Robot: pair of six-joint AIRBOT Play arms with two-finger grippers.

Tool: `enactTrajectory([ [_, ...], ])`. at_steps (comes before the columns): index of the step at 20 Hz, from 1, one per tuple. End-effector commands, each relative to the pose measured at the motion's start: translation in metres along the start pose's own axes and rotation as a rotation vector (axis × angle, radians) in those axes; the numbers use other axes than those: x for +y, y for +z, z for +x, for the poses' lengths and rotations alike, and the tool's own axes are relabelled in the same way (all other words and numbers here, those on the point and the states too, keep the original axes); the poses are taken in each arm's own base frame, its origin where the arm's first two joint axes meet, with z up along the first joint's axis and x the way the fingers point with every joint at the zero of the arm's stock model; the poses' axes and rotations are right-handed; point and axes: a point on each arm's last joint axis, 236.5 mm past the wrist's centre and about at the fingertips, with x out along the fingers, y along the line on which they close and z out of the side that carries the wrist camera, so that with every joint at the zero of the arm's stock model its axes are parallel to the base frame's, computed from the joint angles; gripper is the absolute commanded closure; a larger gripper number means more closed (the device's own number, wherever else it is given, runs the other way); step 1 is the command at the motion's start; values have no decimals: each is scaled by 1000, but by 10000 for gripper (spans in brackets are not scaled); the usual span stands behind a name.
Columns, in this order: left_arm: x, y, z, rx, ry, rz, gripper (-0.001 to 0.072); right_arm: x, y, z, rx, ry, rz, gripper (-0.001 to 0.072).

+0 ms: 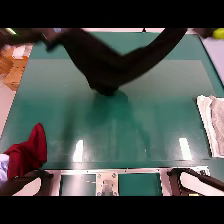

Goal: Fold the shirts.

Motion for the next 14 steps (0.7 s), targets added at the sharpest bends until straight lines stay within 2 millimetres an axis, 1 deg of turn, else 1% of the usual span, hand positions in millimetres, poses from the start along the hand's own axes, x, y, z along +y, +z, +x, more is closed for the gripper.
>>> enactTrajectory([
  [1, -75, 51, -43, -96, 26, 231, 685, 85, 33, -85, -181, -33, -207, 696],
  [2, -70, 57, -50, -101, 92, 256, 685, 90, 32, -101, -200, -84, -223, 696],
  [3, -53, 61, -56, -97, 192, 269, 685, 87, 30, -114, -213, -149, -225, 696],
  [5, -10, 62, -69, -75, 384, 259, 685, 70, 24, -134, -225, -278, -203, 696],
  [6, 13, 62, -75, -61, 474, 262, 685, 61, 18, -137, -217, -317, -187, 696],
  [7, 32, 61, -77, -44, 529, 264, 685, 53, 7, -133, -187, -325, -168, 695],
  [8, 50, 58, -72, -20, 554, 252, 685, 41, -11, -122, -130, -325, -134, 695],
  [9, 69, 52, -62, 9, 560, 227, 685, 25, -32, -107, -66, -324, -88, 695],
  [10, 93, 43, -51, 48, 568, 192, 685, 4, -60, -88, 6, -324, -28, 696],
  [11, 124, 27, -36, 107, 574, 143, 685, -19, -90, -70, 70, -330, 32, 695],
  [12, 155, 4, -18, 176, 574, 90, 685, -46, -128, -49, 134, -343, 102, 695],
  [13, 188, -26, 1, 257, 568, 25, 685, -72, -165, -31, 184, -362, 168, 696],
  [14, 217, -57, 21, 324, 557, -37, 685, -98, -210, -13, 238, -389, 235, 695],
])
